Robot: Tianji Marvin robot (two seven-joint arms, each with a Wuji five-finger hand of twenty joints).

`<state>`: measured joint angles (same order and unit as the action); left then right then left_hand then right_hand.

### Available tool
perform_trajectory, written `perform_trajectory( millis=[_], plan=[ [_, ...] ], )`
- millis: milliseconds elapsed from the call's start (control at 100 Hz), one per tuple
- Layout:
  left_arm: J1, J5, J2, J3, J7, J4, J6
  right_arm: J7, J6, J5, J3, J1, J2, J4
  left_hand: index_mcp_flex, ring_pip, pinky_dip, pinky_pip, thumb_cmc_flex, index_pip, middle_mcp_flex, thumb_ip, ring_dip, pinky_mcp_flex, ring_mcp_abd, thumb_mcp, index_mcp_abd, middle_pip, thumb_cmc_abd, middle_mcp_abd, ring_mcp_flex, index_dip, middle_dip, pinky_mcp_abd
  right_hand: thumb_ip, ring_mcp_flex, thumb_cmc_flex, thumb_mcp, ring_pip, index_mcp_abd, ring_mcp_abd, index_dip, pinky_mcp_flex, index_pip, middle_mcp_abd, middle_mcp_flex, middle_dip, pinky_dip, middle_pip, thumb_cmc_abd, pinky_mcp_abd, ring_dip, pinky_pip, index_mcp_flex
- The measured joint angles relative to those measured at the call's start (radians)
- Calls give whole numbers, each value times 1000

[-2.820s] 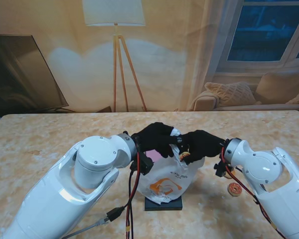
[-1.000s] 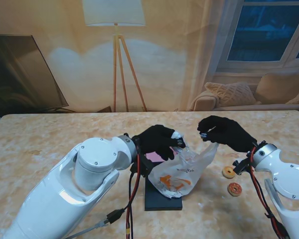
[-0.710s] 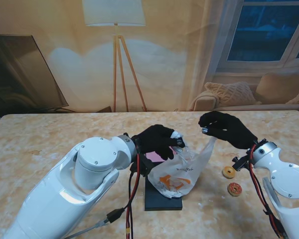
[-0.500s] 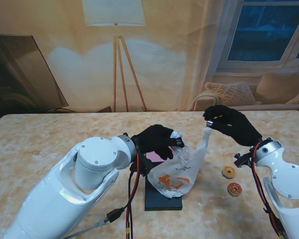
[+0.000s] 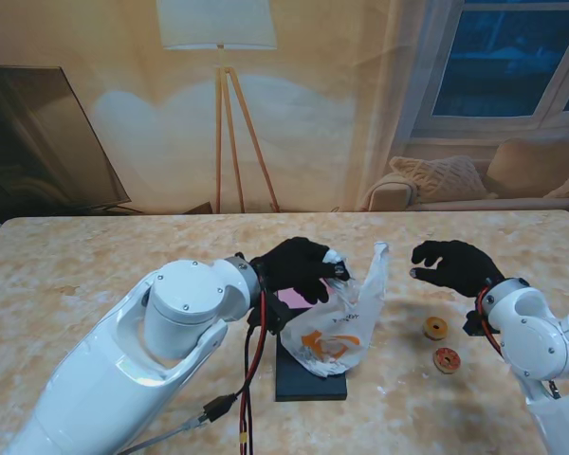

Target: Pack mini donuts into a plastic bag, tie the opening and put the bag into the gift box

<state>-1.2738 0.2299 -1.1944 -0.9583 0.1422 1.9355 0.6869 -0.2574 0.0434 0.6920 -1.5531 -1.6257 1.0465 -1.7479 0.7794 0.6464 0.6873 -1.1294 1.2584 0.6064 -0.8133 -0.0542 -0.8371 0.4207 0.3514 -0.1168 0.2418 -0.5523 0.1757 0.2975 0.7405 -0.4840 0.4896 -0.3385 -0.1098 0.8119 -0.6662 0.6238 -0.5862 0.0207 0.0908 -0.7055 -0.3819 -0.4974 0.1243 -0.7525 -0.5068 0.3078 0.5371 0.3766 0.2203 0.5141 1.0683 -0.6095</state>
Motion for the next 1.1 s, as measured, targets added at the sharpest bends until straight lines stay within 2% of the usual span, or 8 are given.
perform_trajectory(
  millis=[100,170,240,300,490,750,850,1100],
  plan=[
    [3,0,-1,1,0,-4,1,-50,-69,54,31,0,-11,7,0,0,0,0,0,0,0,0,0,0,0,0,0,0,0,0,0,0,0,0,0,13,2,0,-99,-1,-3,12,-16,-12,0,-31,-47,30,42,19,6,53,17,-20],
    [4,0,-2,2,0,-8,1,-113,-79,183,47,-1,-17,7,0,0,0,0,0,0,0,0,0,0,0,0,0,0,0,0,0,0,0,0,0,13,-1,-5,-151,-11,-18,17,-26,-20,-3,-32,-74,45,64,19,6,85,26,-20],
    [5,0,-2,2,0,-10,1,-189,-61,337,55,-5,-25,4,0,0,0,0,0,0,0,0,0,0,0,0,0,0,0,0,0,0,0,0,-4,20,-5,-13,-186,-28,-35,25,-39,-27,-25,-53,-97,57,80,19,6,104,28,-20],
    [5,0,-3,2,-1,-10,1,-239,-52,394,60,-11,-35,-2,0,0,0,0,0,0,0,0,0,0,0,0,0,0,0,0,0,0,0,0,-11,28,-14,-15,-211,-29,-43,29,-41,-34,-33,-53,-111,58,89,20,6,119,28,-20],
    [5,-1,-3,2,-1,-12,2,-171,-52,517,99,-28,-44,3,0,0,0,0,0,0,0,0,0,0,0,0,0,0,0,0,0,0,0,0,-9,19,4,-14,-215,-68,-64,49,-37,7,-47,-51,-138,67,89,18,5,138,27,-14],
    [3,0,-1,1,5,-12,-1,-168,-76,565,128,-21,-42,44,0,0,0,0,0,0,0,0,0,0,0,0,0,0,0,0,0,0,0,0,0,-12,30,-14,-226,-66,-69,103,-19,125,-49,3,-161,79,86,19,5,158,23,71],
    [3,0,0,1,9,-12,-2,-167,-91,589,145,-5,-42,75,0,0,0,0,0,0,0,0,0,0,0,0,0,0,0,0,0,0,0,0,0,-21,37,-13,-227,-41,-69,131,-14,175,-49,26,-165,82,89,19,5,169,13,108],
    [2,1,1,0,11,-12,-3,-154,-139,601,175,30,-42,131,0,0,0,0,0,0,0,0,0,0,0,0,0,0,0,0,0,0,0,0,0,-36,53,-13,-242,-3,-70,153,1,200,-38,66,-175,91,76,19,5,182,12,155]
  ],
)
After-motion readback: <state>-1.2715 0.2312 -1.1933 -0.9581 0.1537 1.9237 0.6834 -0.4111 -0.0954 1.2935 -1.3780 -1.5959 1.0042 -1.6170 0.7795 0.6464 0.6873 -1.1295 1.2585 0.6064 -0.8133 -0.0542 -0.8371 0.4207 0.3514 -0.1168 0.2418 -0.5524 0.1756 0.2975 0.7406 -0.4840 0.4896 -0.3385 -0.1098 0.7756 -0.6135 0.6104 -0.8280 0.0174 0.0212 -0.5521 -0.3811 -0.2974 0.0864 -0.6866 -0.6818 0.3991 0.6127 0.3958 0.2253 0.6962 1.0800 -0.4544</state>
